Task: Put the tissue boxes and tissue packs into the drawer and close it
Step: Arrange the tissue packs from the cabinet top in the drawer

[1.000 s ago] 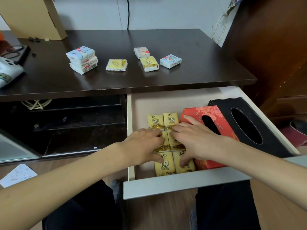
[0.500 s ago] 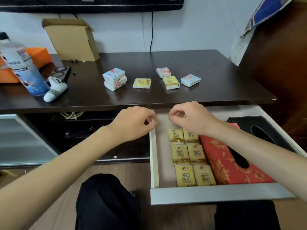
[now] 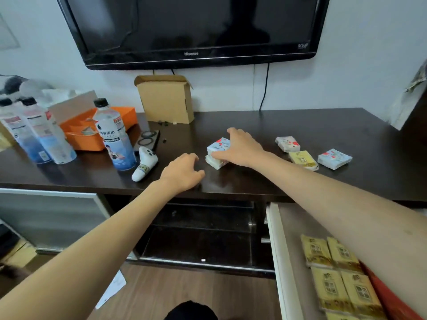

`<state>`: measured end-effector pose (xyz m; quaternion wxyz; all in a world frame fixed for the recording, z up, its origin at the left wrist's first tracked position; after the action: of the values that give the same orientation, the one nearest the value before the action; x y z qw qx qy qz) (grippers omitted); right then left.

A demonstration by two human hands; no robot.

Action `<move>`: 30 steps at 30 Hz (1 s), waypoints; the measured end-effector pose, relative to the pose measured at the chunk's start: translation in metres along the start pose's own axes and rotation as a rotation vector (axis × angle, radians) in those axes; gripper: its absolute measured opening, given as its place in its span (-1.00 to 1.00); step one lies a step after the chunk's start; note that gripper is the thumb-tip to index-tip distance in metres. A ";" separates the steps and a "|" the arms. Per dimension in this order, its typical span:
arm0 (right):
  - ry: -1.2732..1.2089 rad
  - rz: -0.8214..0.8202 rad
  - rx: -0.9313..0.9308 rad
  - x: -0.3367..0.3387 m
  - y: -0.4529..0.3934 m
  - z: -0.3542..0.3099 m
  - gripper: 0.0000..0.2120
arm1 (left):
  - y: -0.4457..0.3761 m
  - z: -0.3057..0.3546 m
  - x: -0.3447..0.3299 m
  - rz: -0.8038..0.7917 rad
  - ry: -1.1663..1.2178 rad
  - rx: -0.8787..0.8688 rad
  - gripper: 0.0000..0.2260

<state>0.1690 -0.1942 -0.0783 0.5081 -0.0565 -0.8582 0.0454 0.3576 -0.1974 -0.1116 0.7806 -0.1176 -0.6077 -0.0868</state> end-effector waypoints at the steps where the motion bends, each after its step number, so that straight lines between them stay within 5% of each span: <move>1: 0.017 -0.010 -0.013 -0.006 -0.009 0.000 -0.08 | -0.008 -0.003 -0.003 -0.009 0.030 0.012 -0.47; 8: -0.103 0.236 0.015 0.009 0.003 0.050 -0.24 | -0.048 0.004 -0.016 0.040 0.237 -0.032 -0.35; 13: -0.039 0.046 -0.084 0.014 0.051 0.097 -0.22 | -0.063 0.032 -0.020 0.061 0.182 -0.087 -0.27; 18: 0.083 -0.027 -0.014 -0.001 0.069 0.090 -0.20 | -0.065 0.040 -0.021 0.147 0.192 -0.082 -0.46; 24: -0.050 0.116 0.042 0.007 0.044 0.065 -0.45 | -0.053 0.014 -0.003 0.290 0.407 -0.038 -0.51; 30: 0.032 -0.033 0.025 -0.028 -0.008 0.029 -0.35 | -0.029 -0.030 -0.011 0.133 0.056 0.095 -0.45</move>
<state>0.1561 -0.2069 -0.1152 0.5232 -0.0365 -0.8501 0.0467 0.3747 -0.2338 -0.1270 0.8061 -0.1179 -0.5798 -0.0091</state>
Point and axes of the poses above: each hand's wrist, its own y-axis away from the middle knuckle, its own x-axis out of the back of the hand, z = x × y, the point moved 3 cm from there along -y, towards the middle knuckle, and after that the axes turned 5 degrees about -y, right-handed, at the moved point
